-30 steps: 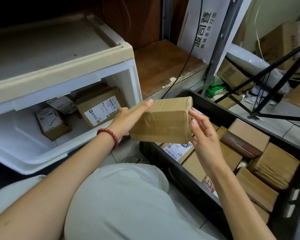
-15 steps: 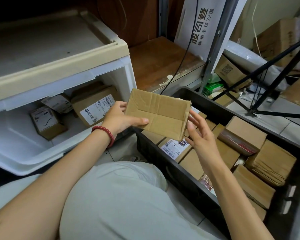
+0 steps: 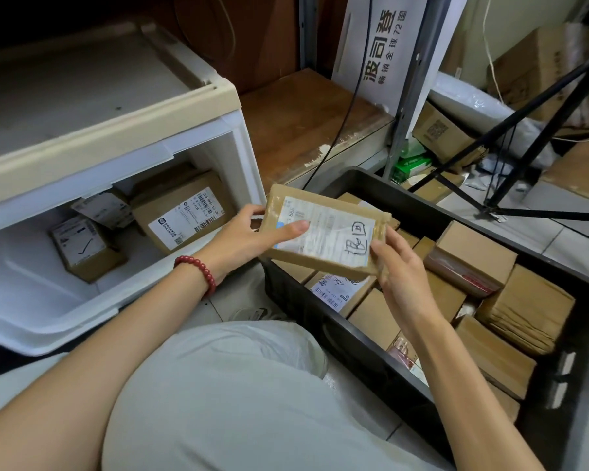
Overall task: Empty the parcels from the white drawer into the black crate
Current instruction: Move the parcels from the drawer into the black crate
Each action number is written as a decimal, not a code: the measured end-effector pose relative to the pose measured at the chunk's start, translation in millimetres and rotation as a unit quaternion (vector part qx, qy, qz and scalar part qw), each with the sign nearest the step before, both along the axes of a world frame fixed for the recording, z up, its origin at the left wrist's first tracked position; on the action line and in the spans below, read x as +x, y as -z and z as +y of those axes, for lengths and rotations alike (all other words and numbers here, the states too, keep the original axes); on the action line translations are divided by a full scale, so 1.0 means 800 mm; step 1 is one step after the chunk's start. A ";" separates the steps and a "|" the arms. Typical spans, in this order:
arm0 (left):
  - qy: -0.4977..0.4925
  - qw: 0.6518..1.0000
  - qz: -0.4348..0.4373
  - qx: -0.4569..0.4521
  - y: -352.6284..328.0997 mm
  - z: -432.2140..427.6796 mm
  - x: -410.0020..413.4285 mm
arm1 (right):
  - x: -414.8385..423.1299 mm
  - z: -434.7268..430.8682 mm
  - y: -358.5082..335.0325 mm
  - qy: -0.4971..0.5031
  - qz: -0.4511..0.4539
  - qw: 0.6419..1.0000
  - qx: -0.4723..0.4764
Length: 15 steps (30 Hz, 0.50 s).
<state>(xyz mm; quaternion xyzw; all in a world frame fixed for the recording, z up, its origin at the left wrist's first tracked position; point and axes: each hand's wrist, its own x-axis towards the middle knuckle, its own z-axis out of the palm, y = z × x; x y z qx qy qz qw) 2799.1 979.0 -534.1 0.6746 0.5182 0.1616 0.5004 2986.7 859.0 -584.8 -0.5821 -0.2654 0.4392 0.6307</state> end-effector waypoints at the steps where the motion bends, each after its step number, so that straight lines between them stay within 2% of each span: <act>1: -0.009 1.000 -0.007 -0.001 0.000 0.002 0.000 | 0.001 -0.001 0.001 -0.005 -0.006 1.000 0.004; 7: 0.008 1.000 -0.004 0.006 -0.001 0.006 0.016 | 0.008 -0.001 0.004 0.004 -0.051 0.998 0.029; 12: 0.067 0.992 0.062 0.082 0.014 0.022 0.053 | 0.027 0.001 0.022 0.037 -0.003 0.999 0.024; 15: 0.107 0.987 0.092 0.074 0.034 0.036 0.090 | 0.040 0.000 0.040 0.082 0.022 0.996 0.001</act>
